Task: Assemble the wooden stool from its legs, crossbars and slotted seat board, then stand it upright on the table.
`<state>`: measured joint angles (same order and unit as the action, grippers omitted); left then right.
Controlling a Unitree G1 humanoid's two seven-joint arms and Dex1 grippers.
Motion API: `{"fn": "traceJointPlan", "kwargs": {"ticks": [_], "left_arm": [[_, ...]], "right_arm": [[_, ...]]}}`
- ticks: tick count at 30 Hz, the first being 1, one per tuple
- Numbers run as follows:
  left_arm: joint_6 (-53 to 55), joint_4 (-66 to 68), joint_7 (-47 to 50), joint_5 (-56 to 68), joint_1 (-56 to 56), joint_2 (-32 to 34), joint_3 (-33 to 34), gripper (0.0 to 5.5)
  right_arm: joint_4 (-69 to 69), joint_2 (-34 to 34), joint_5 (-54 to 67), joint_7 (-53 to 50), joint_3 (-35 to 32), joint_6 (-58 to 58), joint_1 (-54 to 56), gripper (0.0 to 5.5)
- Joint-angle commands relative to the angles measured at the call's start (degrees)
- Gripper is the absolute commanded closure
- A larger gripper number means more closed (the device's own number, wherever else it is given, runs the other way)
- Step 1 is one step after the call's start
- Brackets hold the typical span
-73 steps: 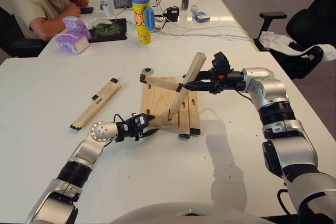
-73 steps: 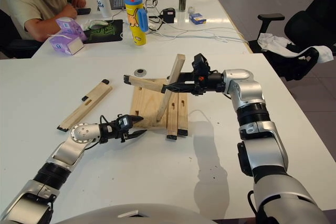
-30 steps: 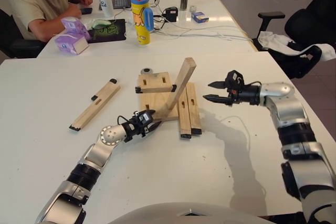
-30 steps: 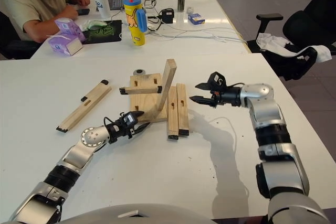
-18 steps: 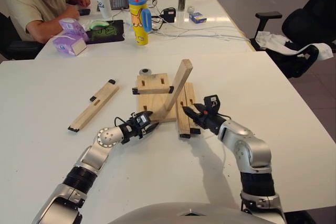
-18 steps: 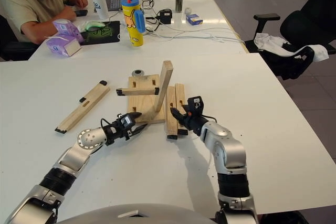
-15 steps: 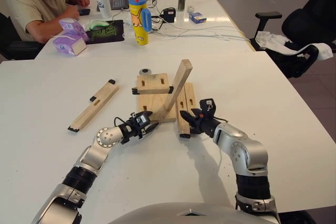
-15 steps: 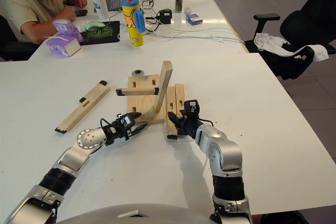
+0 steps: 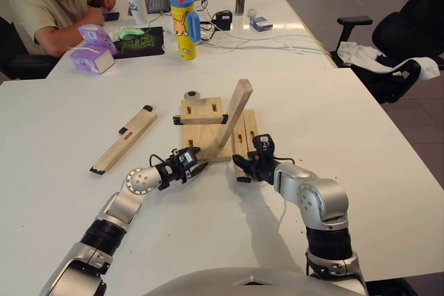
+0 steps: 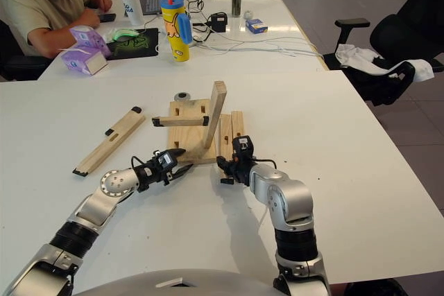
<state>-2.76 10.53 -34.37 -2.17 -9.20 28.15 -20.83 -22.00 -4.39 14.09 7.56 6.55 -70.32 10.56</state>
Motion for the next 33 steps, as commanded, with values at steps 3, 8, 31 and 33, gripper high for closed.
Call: {"fn": "traceJointPlan", "kwargs": {"ticks": [3, 8, 31, 33], "left_arm": [[10.2, 6.1, -1.3, -3.5, 8.3, 1.7, -2.7, 2.95], [10.3, 6.4, -0.7, -3.6, 8.4, 0.8, -2.8, 2.95], [8.5, 5.2, 0.8, -4.6, 6.4, -0.6, -3.3, 2.95], [6.7, 4.9, 1.4, -5.0, 6.2, -0.4, -3.0, 2.95]], "right_arm": [[0.4, -2.6, -1.2, -1.5, -0.6, -7.4, 0.4, 2.65], [2.7, -0.6, -0.9, -1.7, -0.4, -8.3, 2.2, 2.65], [9.8, 0.7, -4.5, -2.8, 2.4, 2.8, 1.4, 3.29], [9.8, 1.4, -4.4, -3.1, 0.7, 4.8, 1.4, 3.31]]}}
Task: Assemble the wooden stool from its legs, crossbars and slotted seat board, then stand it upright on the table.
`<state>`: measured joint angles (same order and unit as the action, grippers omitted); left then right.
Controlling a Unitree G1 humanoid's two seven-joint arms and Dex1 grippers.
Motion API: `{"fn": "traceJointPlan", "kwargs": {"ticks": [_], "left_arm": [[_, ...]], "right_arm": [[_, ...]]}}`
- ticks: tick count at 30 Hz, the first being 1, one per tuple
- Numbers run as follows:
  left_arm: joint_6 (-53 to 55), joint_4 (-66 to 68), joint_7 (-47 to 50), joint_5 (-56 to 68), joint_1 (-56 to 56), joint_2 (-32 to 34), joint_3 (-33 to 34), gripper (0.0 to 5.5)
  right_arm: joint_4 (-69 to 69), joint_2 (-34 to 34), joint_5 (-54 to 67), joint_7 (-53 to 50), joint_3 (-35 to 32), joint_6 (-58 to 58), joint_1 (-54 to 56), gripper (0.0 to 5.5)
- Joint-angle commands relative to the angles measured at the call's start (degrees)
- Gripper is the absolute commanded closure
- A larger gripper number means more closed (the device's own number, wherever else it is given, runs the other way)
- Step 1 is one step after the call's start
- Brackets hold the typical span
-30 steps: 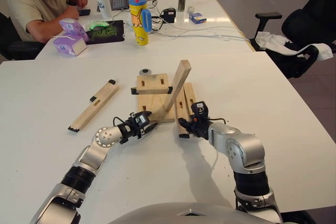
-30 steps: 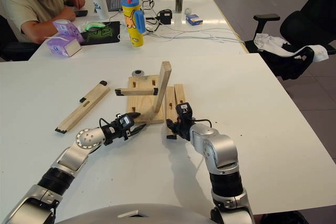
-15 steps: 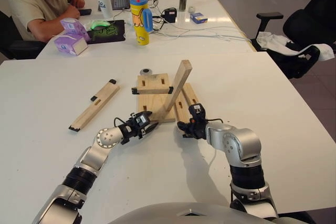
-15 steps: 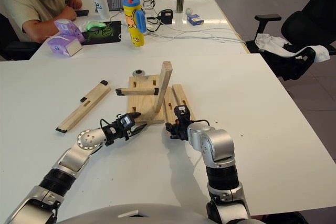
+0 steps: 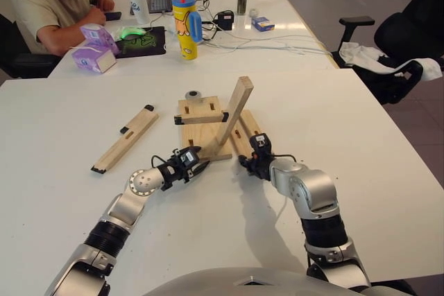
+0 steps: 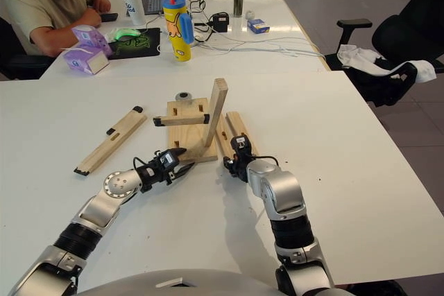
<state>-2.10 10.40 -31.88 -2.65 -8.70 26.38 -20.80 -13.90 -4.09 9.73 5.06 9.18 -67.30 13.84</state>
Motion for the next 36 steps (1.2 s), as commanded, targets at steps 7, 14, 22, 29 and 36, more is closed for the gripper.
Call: {"fn": "traceJointPlan", "kwargs": {"ticks": [7, 14, 22, 29, 36], "left_arm": [[-0.1, 2.8, 0.7, -5.1, 4.0, 0.8, -1.3, 2.95], [-7.6, -3.0, 2.7, -3.9, 5.0, 0.0, 1.4, 2.95], [1.0, -18.0, -5.1, 9.6, 8.5, 0.9, 5.7, 2.95], [35.5, -31.0, -17.1, 46.4, 7.2, 7.5, 15.7, 2.79], [49.7, -29.1, -14.7, 72.6, -0.4, 9.7, 27.5, 1.80]], "right_arm": [[1.5, 2.6, 0.1, -0.5, -5.2, 9.6, -0.7, 3.34], [-3.0, 5.7, 2.9, 0.1, -9.8, 21.3, -1.0, 3.34], [-2.6, 3.3, 12.9, 8.2, -18.1, 32.2, 7.1, 3.35], [-3.9, -3.8, 55.5, 17.6, -31.1, 14.5, 18.6, 3.35], [-2.1, -16.4, 77.3, 24.6, -28.5, -0.1, 16.2, 3.35]]}}
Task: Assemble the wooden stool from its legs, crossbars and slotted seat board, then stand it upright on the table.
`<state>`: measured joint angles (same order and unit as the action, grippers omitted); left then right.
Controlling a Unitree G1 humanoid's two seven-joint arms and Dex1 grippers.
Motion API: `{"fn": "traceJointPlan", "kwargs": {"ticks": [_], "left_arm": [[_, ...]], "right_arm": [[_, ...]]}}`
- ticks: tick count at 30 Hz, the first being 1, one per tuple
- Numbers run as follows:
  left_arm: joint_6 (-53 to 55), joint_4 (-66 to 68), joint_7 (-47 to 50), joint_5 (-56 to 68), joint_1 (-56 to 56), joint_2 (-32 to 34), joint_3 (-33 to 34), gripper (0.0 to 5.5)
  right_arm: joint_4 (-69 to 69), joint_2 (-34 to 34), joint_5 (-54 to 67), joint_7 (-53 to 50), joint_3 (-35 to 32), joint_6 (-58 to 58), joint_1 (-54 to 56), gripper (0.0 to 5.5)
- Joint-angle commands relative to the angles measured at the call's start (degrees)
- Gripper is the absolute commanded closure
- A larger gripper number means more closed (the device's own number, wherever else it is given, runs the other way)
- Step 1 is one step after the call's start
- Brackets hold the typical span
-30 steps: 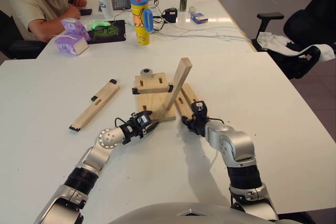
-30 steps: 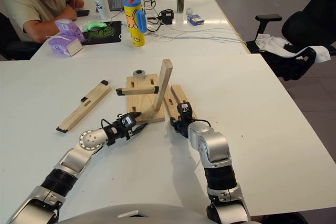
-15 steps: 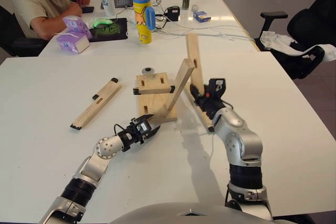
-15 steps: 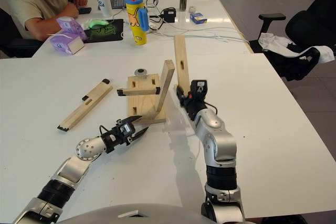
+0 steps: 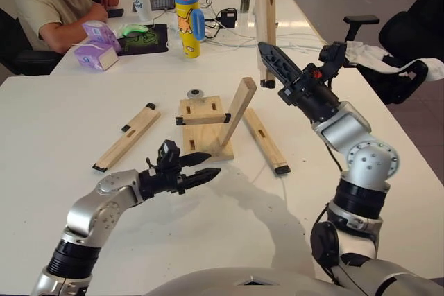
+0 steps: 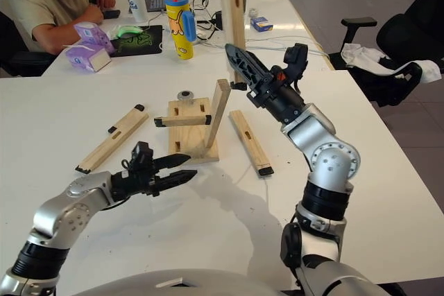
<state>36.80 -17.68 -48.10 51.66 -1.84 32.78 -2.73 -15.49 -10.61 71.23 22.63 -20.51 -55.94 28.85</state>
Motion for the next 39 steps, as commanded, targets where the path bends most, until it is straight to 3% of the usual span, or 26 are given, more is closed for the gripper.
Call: {"fn": "traceJointPlan", "kwargs": {"ticks": [1, 7, 16, 30, 39], "left_arm": [[11.8, -0.9, 2.0, 20.5, -7.9, 3.5, 10.4, 1.68], [17.5, 0.2, 7.6, 37.0, -14.4, 4.6, 14.4, 1.51], [18.9, -0.9, 11.1, 42.7, -16.1, 4.5, 14.8, 1.51], [20.8, -0.8, 9.9, 42.2, -14.4, 6.0, 14.9, 3.42], [21.8, 1.5, 3.7, 33.0, -9.2, 10.3, 16.0, 3.48]], "right_arm": [[-0.6, -11.4, 16.2, 8.3, 1.9, -12.7, 0.5, 3.35], [-2.4, -22.3, 15.6, 22.5, 7.4, -20.8, -8.6, 3.35], [-2.8, -27.7, 10.7, 33.1, 13.6, -20.6, -9.8, 3.36], [-2.2, -30.8, 3.9, 39.3, 16.4, -17.7, -9.9, 3.36], [2.3, -28.5, 0.4, 36.6, 14.9, -13.8, -10.3, 3.36]]}}
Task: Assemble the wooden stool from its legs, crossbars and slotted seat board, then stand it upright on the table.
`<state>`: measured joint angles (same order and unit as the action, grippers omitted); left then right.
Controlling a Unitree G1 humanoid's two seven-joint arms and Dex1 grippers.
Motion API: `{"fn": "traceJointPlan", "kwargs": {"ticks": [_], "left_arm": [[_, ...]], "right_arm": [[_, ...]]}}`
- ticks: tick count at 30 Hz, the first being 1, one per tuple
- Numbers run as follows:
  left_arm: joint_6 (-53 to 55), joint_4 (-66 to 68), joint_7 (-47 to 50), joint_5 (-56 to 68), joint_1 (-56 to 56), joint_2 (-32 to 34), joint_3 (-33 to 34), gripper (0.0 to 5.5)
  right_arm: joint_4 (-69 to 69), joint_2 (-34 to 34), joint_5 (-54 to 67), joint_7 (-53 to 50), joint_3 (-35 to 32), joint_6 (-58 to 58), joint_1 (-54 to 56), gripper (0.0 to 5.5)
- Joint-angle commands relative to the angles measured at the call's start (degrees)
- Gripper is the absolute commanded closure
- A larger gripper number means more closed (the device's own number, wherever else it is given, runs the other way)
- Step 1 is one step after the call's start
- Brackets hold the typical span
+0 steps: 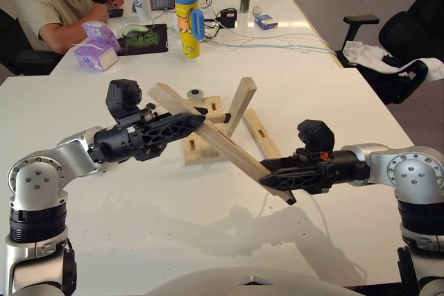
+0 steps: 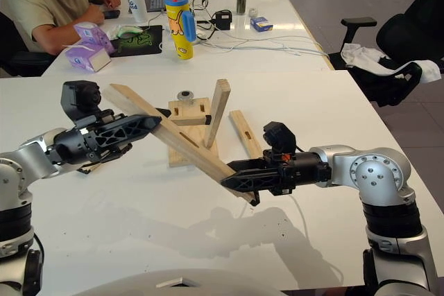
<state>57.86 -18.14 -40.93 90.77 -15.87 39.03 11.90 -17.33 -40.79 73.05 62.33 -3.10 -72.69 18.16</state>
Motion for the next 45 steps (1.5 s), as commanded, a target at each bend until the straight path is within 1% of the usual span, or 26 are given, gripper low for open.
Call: {"fn": "traceJointPlan", "kwargs": {"ticks": [1, 3, 6, 8, 9, 11, 13, 16, 19, 22, 24, 30, 35, 36, 39, 45], "left_arm": [[0.3, 3.2, -4.3, -7.5, 6.0, 5.0, 2.8, 3.48], [-0.3, 5.9, -6.3, -9.4, 6.9, 7.1, 5.8, 3.48], [-1.0, 10.9, -10.7, -13.6, 6.1, 11.6, 9.4, 3.48], [-1.6, 14.8, -14.5, -17.2, 5.0, 15.3, 10.9, 3.48], [-2.3, 17.2, -16.6, -19.4, 3.9, 17.0, 10.8, 3.48], [-4.7, 21.8, -21.0, -24.7, 2.0, 20.3, 9.9, 3.48], [-7.5, 25.2, -24.9, -29.9, 0.6, 22.5, 8.1, 3.48], [-11.3, 28.9, -29.2, -36.1, -1.6, 23.6, 5.9, 3.48], [-13.6, 30.4, -31.6, -40.0, -2.9, 23.8, 4.8, 3.48], [-14.7, 31.2, -32.6, -42.3, -4.7, 22.5, 3.7, 3.48], [-15.9, 30.9, -32.6, -43.8, -5.4, 21.0, 2.8, 3.48], [-19.0, 27.6, -30.0, -46.9, -3.1, 16.8, 2.6, 3.48], [-21.9, 26.8, -28.5, -50.3, -3.9, 13.6, 1.1, 3.48], [-22.1, 26.7, -28.3, -50.6, -4.6, 12.9, 0.7, 3.48], [-23.9, 27.5, -28.0, -53.0, -8.4, 9.5, -2.9, 3.48], [-27.6, 30.7, -29.2, -58.5, -11.8, 7.2, -7.7, 3.48]], "right_arm": [[5.6, 2.4, -3.3, -4.3, -2.7, 4.4, 0.1, 3.00], [6.3, 3.8, -7.5, -6.9, -2.1, 8.0, -1.6, 2.73], [5.2, 7.4, -13.9, -11.7, 1.1, 13.1, -5.2, 2.37], [5.1, 11.2, -18.5, -15.1, 4.3, 16.9, -7.2, 2.37], [5.0, 13.3, -21.7, -17.1, 6.4, 19.4, -8.1, 2.37], [7.7, 19.5, -29.5, -23.6, 11.4, 25.1, -8.1, 2.37], [11.9, 25.7, -35.9, -30.0, 14.1, 30.4, -7.1, 2.37], [16.1, 32.1, -40.1, -34.3, 15.1, 34.8, -6.0, 2.37], [19.8, 35.0, -43.5, -35.4, 16.1, 37.0, -4.6, 2.37], [21.3, 36.1, -45.6, -36.4, 15.3, 39.0, -4.3, 2.37], [22.2, 35.7, -46.8, -36.8, 14.4, 39.5, -3.7, 2.37], [27.0, 35.7, -49.6, -38.9, 10.6, 41.5, -0.6, 2.37], [26.7, 35.5, -51.7, -37.1, 12.7, 40.5, -0.6, 2.37], [26.7, 35.1, -52.9, -36.9, 13.9, 40.6, -0.8, 2.37], [29.2, 34.8, -59.3, -39.2, 18.9, 41.0, -1.5, 2.37], [30.8, 36.3, -62.8, -40.4, 20.8, 41.1, -2.9, 2.37]]}}
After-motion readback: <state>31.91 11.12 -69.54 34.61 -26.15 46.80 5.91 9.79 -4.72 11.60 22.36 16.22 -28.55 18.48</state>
